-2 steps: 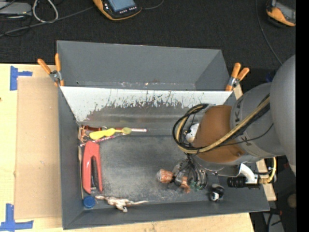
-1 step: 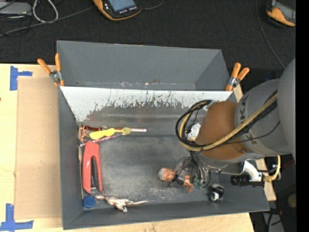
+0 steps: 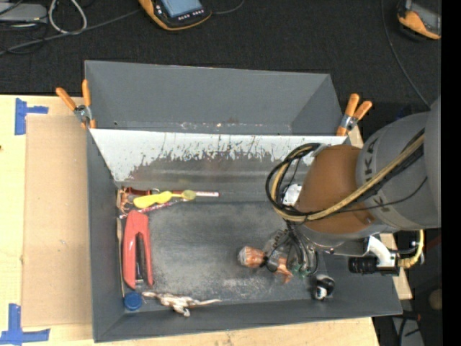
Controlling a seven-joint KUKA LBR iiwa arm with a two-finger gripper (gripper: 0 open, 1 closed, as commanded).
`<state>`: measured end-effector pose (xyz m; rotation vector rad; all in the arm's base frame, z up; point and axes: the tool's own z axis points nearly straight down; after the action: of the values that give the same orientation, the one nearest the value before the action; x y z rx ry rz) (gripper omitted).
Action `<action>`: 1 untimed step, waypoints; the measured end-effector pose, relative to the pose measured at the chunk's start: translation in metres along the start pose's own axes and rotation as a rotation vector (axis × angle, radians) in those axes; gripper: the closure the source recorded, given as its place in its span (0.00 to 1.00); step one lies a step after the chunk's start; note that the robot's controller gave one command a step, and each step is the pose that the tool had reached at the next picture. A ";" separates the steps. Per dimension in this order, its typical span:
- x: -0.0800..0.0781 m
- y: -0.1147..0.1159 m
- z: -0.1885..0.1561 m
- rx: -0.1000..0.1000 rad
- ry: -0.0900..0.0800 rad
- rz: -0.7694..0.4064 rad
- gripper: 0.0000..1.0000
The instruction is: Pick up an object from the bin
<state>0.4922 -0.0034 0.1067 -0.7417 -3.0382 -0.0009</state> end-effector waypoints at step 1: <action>0.002 -0.001 -0.031 0.003 0.006 -0.001 1.00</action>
Offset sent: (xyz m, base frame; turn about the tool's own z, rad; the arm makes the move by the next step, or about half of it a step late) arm -0.0020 -0.0001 0.0849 -0.0003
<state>0.4904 -0.0032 0.1380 -0.7381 -3.0325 0.0018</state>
